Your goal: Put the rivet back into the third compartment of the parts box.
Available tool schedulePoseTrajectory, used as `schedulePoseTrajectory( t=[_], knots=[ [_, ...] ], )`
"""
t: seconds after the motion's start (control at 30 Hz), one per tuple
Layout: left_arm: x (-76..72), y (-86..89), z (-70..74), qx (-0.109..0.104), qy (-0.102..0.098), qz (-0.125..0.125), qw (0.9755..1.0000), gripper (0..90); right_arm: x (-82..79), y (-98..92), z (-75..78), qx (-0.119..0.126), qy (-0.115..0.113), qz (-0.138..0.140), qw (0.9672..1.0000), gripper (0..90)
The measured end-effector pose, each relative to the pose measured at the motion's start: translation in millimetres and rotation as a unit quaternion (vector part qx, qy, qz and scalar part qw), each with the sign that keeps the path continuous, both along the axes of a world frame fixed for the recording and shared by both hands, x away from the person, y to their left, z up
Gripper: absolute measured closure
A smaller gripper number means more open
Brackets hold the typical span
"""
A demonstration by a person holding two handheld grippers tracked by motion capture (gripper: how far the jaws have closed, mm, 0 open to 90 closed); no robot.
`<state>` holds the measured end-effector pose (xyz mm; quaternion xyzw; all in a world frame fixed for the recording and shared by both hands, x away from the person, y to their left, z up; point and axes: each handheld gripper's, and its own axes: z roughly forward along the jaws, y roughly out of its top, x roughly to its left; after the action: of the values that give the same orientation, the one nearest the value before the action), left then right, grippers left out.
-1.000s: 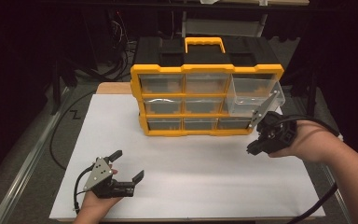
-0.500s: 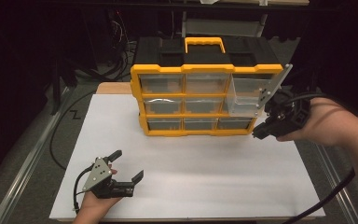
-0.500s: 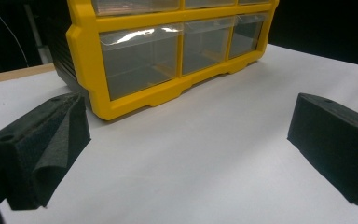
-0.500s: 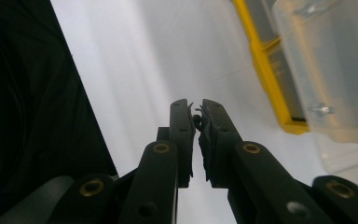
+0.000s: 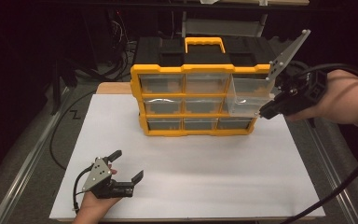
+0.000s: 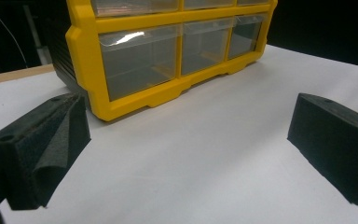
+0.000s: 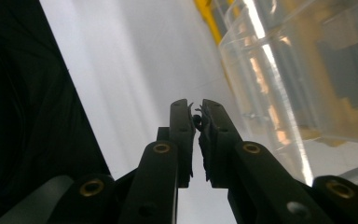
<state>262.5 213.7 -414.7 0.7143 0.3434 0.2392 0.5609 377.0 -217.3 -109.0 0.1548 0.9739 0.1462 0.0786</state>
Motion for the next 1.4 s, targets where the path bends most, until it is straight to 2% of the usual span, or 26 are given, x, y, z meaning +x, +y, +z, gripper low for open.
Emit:
schedulePoseTrajectory(
  t=[0.17,0.47,0.73,1.03,1.07,1.17,1.2,1.33,1.4],
  knots=[
    [-0.5,0.7,0.4,-0.001,0.0,0.001,1.0,0.1,9.1,6.2,14.5,0.001,-0.008,-0.006,0.9999,84.9],
    [-0.7,1.1,0.3,-0.003,0.0,0.0,1.0,0.1,32.2,20.0,23.2,0.001,-0.017,-0.015,0.9997,84.9],
    [-0.2,1.3,0.3,-0.002,0.0,-0.002,1.0,0.1,53.7,31.4,13.2,-0.017,-0.017,-0.028,0.9993,84.7],
    [-0.2,0.5,-0.1,-0.003,0.0,-0.002,1.0,0.1,65.9,29.4,-4.6,-0.025,-0.007,-0.038,0.999,84.3],
    [-0.2,0.6,-0.2,-0.002,0.0,-0.002,1.0,0.1,66.6,28.9,-5.3,-0.024,-0.003,-0.039,0.999,83.4],
    [-0.2,0.5,-0.2,0.002,0.0,-0.004,1.0,0.1,67.3,28.0,-0.6,-0.019,-0.014,-0.054,0.9982,61.4],
    [-0.1,0.0,-0.3,-0.001,0.0,-0.003,1.0,0.1,65.9,28.3,3.0,-0.017,-0.021,-0.055,0.9981,56.8],
    [-0.1,0.4,-0.2,0.001,0.0,-0.003,1.0,0.1,54.7,28.0,20.9,-0.011,-0.038,-0.053,0.9978,52.6],
    [-0.7,0.7,0.3,0.002,-0.001,-0.003,1.0,0.1,46.5,26.9,27.5,-0.007,-0.036,-0.052,0.9979,52.1]
  ],
)
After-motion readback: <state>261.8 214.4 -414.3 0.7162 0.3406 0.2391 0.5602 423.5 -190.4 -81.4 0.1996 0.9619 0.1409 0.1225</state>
